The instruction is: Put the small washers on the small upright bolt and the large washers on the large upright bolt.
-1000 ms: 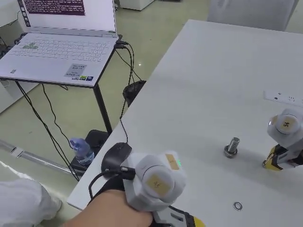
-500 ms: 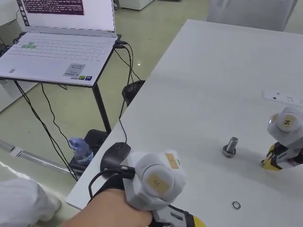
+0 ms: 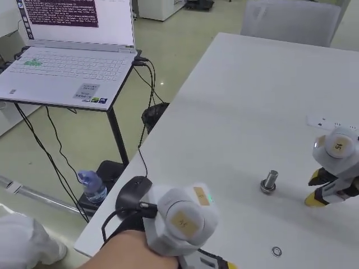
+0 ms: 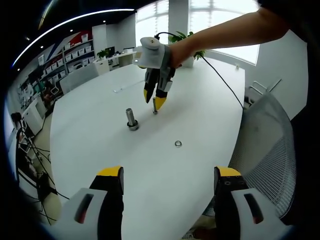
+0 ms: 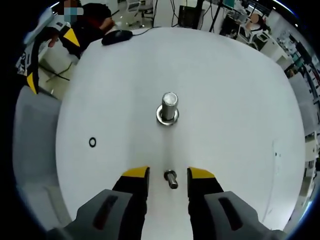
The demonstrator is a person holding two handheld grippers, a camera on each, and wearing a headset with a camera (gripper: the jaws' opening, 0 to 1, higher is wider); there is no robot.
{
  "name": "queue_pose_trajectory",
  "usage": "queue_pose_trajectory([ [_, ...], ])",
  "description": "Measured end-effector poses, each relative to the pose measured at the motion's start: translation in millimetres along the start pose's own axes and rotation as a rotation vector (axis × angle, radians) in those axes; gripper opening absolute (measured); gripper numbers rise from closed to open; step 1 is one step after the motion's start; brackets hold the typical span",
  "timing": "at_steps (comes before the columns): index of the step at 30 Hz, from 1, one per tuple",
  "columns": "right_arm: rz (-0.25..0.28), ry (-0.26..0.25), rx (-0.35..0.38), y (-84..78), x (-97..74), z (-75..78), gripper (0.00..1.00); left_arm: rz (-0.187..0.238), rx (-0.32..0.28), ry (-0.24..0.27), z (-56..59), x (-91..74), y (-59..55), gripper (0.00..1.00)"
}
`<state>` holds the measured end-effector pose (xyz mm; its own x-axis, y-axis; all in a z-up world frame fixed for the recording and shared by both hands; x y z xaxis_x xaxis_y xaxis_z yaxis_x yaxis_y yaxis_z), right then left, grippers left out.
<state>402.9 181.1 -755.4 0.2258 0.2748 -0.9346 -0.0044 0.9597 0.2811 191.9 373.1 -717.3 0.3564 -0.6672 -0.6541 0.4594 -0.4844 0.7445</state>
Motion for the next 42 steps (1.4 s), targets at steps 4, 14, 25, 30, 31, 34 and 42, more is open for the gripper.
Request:
queue_pose_trajectory([
  [4,0.004,0.002,-0.024,4.3,-2.0,-5.1,0.32,0.004,0.009,0.009,-1.7,-1.5,2.1,0.75],
  [14,0.032,0.008,-0.047,16.7,-10.1,-21.3,0.32,-0.001,0.010,0.009,-2.9,-1.8,-0.2,0.82],
  [25,0.061,0.031,-0.061,21.5,-10.9,-35.3,0.32,0.001,0.008,0.011,-4.1,-1.1,-0.6,0.85],
  [30,0.062,0.043,-0.064,19.3,-10.7,-47.2,0.32,0.001,0.013,0.008,-3.6,0.1,-1.2,0.85],
  [31,0.063,0.044,-0.063,18.9,-10.6,-49.0,0.32,0.002,0.013,0.008,-3.6,0.0,-1.2,0.85],
  [34,0.065,0.054,-0.063,18.5,-12.0,-59.5,0.32,0.006,0.012,0.011,-3.9,-1.1,-1.0,0.85],
  [42,0.078,0.068,-0.067,19.1,-11.8,-83.7,0.32,0.005,0.016,0.015,-2.1,-2.6,-0.9,0.85],
])
Point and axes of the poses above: the centre of the closed fingertips' face, and the gripper's own axes: x roughly forward along the fingers, z roughly to its right, y roughly out of its top, the point moved 8 cm from there along -x, roughly backward along the fingers, and after that the axes turned 10 degrees about -y, right-handed, at the moved point
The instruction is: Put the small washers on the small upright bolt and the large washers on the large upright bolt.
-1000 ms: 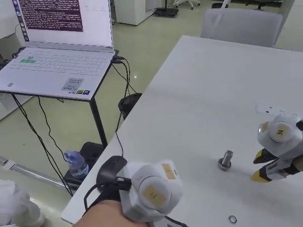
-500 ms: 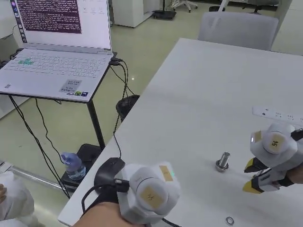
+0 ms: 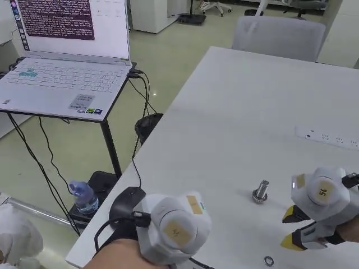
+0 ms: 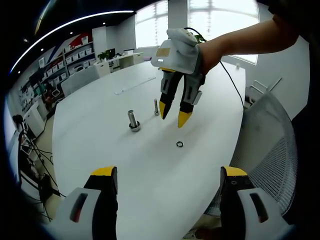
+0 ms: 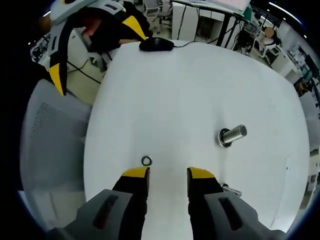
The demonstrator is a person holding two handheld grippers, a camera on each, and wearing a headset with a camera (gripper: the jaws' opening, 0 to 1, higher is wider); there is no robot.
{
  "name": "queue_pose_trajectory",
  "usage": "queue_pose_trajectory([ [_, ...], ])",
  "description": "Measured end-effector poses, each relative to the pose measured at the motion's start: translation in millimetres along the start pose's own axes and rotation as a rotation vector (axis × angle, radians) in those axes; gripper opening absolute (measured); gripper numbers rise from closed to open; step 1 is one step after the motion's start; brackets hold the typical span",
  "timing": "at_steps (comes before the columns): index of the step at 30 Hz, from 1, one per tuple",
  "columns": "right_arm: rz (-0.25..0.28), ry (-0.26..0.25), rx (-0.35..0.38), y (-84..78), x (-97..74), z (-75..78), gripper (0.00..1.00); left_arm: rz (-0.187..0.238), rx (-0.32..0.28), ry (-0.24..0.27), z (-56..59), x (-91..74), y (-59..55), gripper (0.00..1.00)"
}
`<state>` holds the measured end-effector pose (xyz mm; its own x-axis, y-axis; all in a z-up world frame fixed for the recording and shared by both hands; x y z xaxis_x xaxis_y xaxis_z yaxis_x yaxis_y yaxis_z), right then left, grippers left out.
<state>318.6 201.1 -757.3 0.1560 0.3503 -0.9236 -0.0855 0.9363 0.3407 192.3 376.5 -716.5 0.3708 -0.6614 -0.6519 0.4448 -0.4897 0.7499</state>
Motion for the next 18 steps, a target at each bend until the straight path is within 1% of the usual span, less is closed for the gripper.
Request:
queue_pose_trajectory([
  [6,0.008,0.005,-0.005,1.1,3.4,-15.2,0.32,0.004,-0.002,0.000,1.3,-0.2,-0.9,0.87],
  [7,0.009,0.005,-0.010,0.9,5.0,-18.1,0.32,0.000,-0.004,-0.003,2.1,-0.2,-1.5,0.87],
  [9,0.008,0.007,-0.009,0.9,7.4,-22.4,0.32,0.003,-0.004,0.003,1.8,0.2,-2.2,0.91],
  [11,0.009,0.010,-0.010,1.1,9.2,-26.3,0.31,0.005,-0.010,-0.002,2.7,0.0,-2.4,0.92],
  [14,0.006,0.013,-0.011,-0.6,15.7,-33.2,0.31,0.001,-0.012,-0.006,3.8,0.7,-3.8,0.93],
  [18,-0.004,0.012,-0.009,-4.4,24.3,-37.7,0.31,0.004,-0.020,-0.013,4.5,1.2,-5.3,0.95],
])
Point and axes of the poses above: the centre of the closed fingertips' face, and the gripper's own axes: x roughly forward along the fingers, z roughly to its right, y roughly out of its top, the point moved 8 cm from there along -x, roughly backward along the fingers, and after that the axes turned 10 degrees about -y, right-handed, at the moved point
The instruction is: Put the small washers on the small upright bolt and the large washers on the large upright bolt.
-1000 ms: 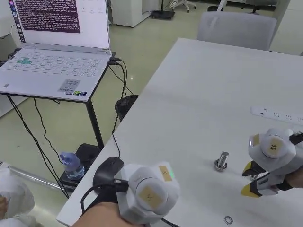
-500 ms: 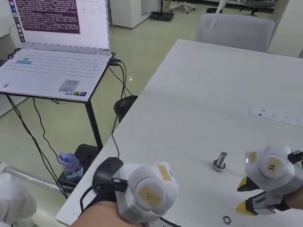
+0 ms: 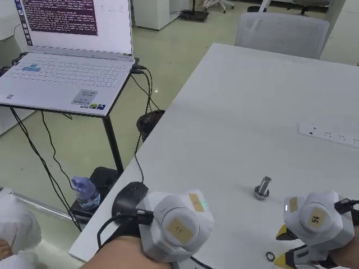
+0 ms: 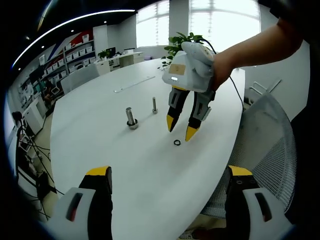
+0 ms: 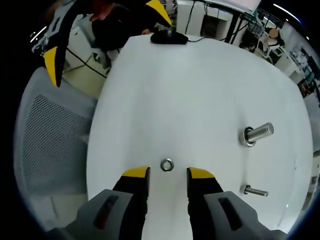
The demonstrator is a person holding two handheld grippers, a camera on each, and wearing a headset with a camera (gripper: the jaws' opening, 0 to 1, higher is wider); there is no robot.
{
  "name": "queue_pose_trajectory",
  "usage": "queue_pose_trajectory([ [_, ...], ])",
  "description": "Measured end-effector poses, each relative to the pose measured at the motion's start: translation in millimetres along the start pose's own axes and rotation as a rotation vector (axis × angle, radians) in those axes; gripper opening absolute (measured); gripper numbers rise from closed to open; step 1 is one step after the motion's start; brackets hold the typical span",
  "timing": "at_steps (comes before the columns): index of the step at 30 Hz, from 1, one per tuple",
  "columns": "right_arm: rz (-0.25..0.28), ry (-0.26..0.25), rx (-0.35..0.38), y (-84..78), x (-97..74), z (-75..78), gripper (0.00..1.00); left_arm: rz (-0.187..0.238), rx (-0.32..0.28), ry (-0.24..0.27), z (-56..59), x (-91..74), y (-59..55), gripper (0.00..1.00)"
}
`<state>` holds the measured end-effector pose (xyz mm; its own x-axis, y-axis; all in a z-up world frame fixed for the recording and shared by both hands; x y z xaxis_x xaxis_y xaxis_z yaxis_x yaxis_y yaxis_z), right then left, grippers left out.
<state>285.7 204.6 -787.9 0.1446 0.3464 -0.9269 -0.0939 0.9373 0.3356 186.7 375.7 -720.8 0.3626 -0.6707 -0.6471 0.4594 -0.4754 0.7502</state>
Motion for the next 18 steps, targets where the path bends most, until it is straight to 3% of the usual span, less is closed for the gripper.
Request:
queue_pose_trajectory([
  [10,-0.016,-0.009,0.006,-5.0,17.3,-5.7,0.29,0.004,-0.009,-0.002,-1.3,-1.6,-3.6,0.99],
  [18,-0.018,-0.014,0.007,-2.6,16.9,-5.7,0.27,-0.004,-0.007,-0.007,-1.6,-0.5,-5.7,0.99],
])
Point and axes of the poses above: the centre of the closed fingertips' face, and the gripper's own axes: x roughly forward along the fingers, z roughly to its right, y roughly out of its top, the point moved 8 cm from there along -x, roughly backward along the fingers, and after that the axes turned 10 degrees about -y, right-handed, at the moved point
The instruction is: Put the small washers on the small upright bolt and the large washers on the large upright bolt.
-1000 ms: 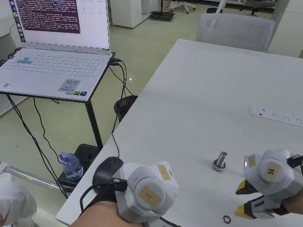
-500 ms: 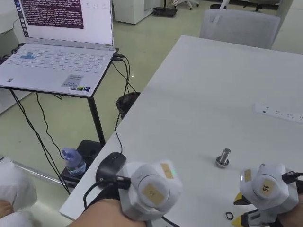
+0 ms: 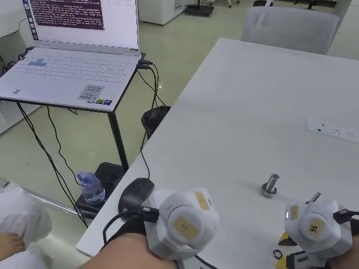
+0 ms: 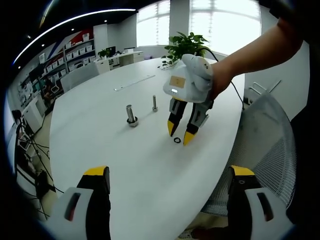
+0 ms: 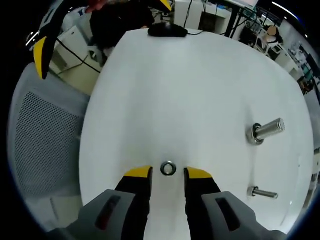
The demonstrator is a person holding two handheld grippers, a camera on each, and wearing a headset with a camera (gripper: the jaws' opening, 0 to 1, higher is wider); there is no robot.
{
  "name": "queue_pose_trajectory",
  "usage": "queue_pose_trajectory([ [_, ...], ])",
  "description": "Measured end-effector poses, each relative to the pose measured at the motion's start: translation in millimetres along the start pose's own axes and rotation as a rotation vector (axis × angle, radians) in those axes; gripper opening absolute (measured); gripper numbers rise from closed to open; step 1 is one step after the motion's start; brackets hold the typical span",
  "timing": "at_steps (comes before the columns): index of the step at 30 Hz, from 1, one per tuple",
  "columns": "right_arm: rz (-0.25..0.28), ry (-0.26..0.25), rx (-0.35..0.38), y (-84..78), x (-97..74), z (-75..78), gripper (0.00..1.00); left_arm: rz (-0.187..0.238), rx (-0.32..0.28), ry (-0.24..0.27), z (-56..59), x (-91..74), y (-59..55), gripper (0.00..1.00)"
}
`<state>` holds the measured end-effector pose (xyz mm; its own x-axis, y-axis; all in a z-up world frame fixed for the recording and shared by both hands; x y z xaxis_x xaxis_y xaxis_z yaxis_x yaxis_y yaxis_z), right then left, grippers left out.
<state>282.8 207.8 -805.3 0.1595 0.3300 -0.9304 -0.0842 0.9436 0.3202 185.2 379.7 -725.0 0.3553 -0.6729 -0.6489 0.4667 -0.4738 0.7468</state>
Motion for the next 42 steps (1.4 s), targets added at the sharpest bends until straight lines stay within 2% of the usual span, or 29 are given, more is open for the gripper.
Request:
queue_pose_trajectory([
  [6,-0.014,0.002,-0.013,0.8,-0.2,-1.7,0.24,0.023,-0.007,0.002,-0.5,-0.6,2.4,0.99],
  [13,-0.037,0.003,-0.015,2.3,-0.2,-1.3,0.24,0.032,-0.009,0.002,-0.6,-0.6,3.7,1.00],
  [17,-0.050,0.005,-0.016,3.7,-0.3,-2.3,0.23,0.022,-0.001,-0.004,0.5,0.5,2.9,1.00],
  [21,-0.057,-0.006,-0.018,4.3,0.6,-1.5,0.17,0.019,-0.001,-0.006,0.9,0.7,3.1,0.99],
  [30,-0.072,-0.015,-0.023,5.9,1.0,-2.5,0.14,0.019,-0.006,0.000,0.6,-0.7,2.1,0.96],
  [35,-0.063,-0.013,0.013,4.8,1.3,-0.8,0.13,0.017,-0.011,-0.002,1.2,-0.5,0.9,0.94],
  [42,-0.052,-0.013,0.012,2.5,2.0,-1.8,0.13,0.016,-0.012,-0.002,1.1,-0.3,1.4,0.93],
])
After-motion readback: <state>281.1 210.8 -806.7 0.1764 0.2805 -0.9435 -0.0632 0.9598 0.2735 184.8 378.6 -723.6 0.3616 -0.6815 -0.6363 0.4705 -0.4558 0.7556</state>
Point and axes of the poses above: the centre of the closed fingertips' face, and the gripper's own axes: x roughly forward along the fingers, z roughly to its right, y roughly out of its top, the point moved 8 cm from there along -x, roughly backward along the fingers, and after that the axes turned 10 degrees about -y, right-handed, at the moved point
